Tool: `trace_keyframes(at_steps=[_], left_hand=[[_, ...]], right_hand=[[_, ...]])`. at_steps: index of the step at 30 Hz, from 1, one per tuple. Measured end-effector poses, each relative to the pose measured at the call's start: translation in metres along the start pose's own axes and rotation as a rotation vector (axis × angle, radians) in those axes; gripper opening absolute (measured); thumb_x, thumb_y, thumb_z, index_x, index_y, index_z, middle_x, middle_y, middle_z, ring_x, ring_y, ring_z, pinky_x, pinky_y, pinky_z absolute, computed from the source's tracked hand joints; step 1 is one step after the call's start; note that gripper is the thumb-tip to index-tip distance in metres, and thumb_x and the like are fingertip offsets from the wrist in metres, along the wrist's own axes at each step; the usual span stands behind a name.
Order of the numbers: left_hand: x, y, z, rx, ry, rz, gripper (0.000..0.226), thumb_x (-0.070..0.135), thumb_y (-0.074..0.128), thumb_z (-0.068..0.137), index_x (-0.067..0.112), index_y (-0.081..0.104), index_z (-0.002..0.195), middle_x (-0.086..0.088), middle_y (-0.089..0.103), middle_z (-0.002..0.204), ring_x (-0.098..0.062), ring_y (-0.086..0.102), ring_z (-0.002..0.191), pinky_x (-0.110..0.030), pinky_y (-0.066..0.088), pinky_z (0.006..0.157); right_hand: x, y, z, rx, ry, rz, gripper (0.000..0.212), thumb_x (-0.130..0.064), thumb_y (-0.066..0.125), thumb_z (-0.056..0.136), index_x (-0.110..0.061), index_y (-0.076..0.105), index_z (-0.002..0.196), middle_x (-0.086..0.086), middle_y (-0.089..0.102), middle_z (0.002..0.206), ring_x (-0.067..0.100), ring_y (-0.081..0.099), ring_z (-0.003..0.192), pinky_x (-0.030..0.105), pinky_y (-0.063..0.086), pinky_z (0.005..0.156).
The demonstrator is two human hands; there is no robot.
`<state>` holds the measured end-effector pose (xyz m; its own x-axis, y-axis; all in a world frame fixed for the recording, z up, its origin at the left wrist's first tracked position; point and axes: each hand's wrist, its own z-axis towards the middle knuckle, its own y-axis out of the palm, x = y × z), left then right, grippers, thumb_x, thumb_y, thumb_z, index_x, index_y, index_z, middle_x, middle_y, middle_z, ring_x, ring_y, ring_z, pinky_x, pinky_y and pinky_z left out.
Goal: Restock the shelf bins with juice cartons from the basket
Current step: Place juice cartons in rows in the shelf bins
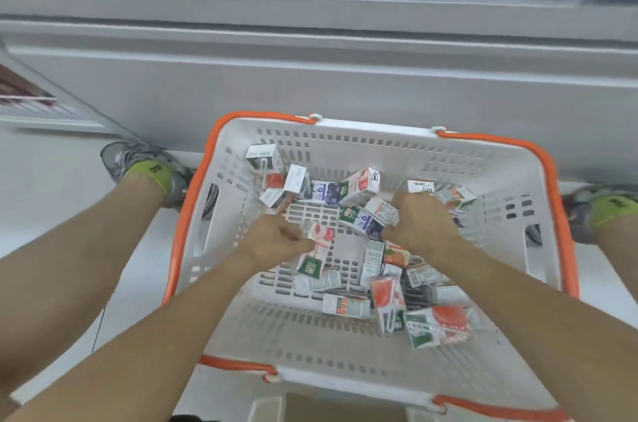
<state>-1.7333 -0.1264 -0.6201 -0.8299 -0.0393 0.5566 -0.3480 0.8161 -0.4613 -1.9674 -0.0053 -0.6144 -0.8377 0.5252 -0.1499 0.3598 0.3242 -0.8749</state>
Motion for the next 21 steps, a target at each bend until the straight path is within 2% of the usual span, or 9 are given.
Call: trace_keyframes(at_steps=[3,5,7,9,12,14,15,18,21], left_hand=[[0.020,-0.010,-0.025,-0.269,0.058,0.093,0.024,0.034,0.083,0.076,0.011,0.080,0.074,-0.002,0.074,0.069,-0.002,0.064,0.061,-0.011,0.046,0.063],[0.038,-0.014,-0.044,-0.376,0.102,0.063,0.015,0.027,0.083,0.078,0.013,0.081,0.080,0.006,0.072,0.065,-0.004,0.060,0.059,-0.017,0.048,0.064],[0.058,-0.019,-0.064,-0.426,0.130,-0.005,0.014,0.018,0.079,0.083,0.016,0.079,0.070,0.010,0.065,0.059,-0.007,0.054,0.054,-0.019,0.047,0.062],[0.077,-0.027,-0.083,-0.459,0.145,-0.097,0.030,0.014,0.070,0.090,0.019,0.074,0.061,0.007,0.063,0.060,-0.007,0.055,0.054,-0.022,0.047,0.060],[0.105,-0.049,-0.116,-0.486,0.160,-0.309,0.017,0.013,0.060,0.096,0.006,0.076,0.095,-0.014,0.074,0.096,-0.021,0.069,0.082,-0.038,0.058,0.079],[0.124,-0.067,-0.138,-0.491,0.208,-0.398,0.028,0.016,0.059,0.096,-0.006,0.067,0.113,-0.025,0.070,0.109,-0.036,0.067,0.095,-0.051,0.054,0.092],[0.133,-0.077,-0.150,-0.506,0.242,-0.415,0.034,0.017,0.060,0.096,-0.009,0.063,0.117,-0.028,0.069,0.107,-0.039,0.067,0.093,-0.052,0.055,0.089],[0.161,-0.106,-0.182,-0.501,0.324,-0.391,0.041,0.025,0.063,0.094,-0.007,0.062,0.120,-0.035,0.065,0.108,-0.035,0.067,0.086,-0.041,0.057,0.072],[0.191,-0.131,-0.206,-0.415,0.386,-0.301,0.033,0.033,0.074,0.085,0.006,0.075,0.103,-0.027,0.069,0.101,-0.029,0.066,0.077,-0.034,0.056,0.063]], right_hand=[[0.007,-0.026,-0.028,-0.070,0.068,0.210,0.034,-0.034,0.077,0.066,-0.010,0.053,0.061,0.005,0.053,0.056,0.024,0.058,0.061,0.033,0.053,0.061],[0.017,-0.046,-0.048,-0.097,0.103,0.378,0.032,-0.031,0.079,0.065,-0.002,0.064,0.063,0.014,0.067,0.065,0.028,0.066,0.067,0.033,0.056,0.065],[0.024,-0.072,-0.073,-0.126,0.127,0.582,0.025,-0.027,0.081,0.069,-0.003,0.075,0.070,0.015,0.075,0.078,0.029,0.070,0.073,0.037,0.058,0.069],[0.027,-0.102,-0.101,-0.164,0.138,0.815,0.017,-0.019,0.082,0.075,-0.003,0.078,0.076,0.014,0.074,0.078,0.025,0.068,0.067,0.034,0.060,0.066],[0.027,-0.147,-0.139,-0.165,0.126,1.060,0.012,-0.011,0.074,0.083,0.001,0.075,0.086,0.017,0.069,0.082,0.019,0.065,0.073,0.038,0.062,0.073],[0.025,-0.175,-0.160,-0.160,0.110,1.225,0.010,-0.009,0.068,0.086,-0.004,0.074,0.081,0.017,0.065,0.082,0.021,0.063,0.072,0.043,0.061,0.074],[0.024,-0.189,-0.168,-0.165,0.090,1.309,0.014,-0.009,0.065,0.088,-0.007,0.072,0.076,0.017,0.064,0.084,0.022,0.063,0.072,0.043,0.060,0.074],[0.021,-0.230,-0.187,-0.166,0.027,1.495,0.020,-0.010,0.061,0.090,-0.009,0.070,0.073,0.021,0.062,0.094,0.030,0.060,0.083,0.049,0.059,0.077],[0.017,-0.264,-0.193,-0.143,-0.029,1.571,0.012,-0.009,0.060,0.091,-0.005,0.071,0.088,0.021,0.061,0.099,0.031,0.060,0.087,0.054,0.058,0.076]])
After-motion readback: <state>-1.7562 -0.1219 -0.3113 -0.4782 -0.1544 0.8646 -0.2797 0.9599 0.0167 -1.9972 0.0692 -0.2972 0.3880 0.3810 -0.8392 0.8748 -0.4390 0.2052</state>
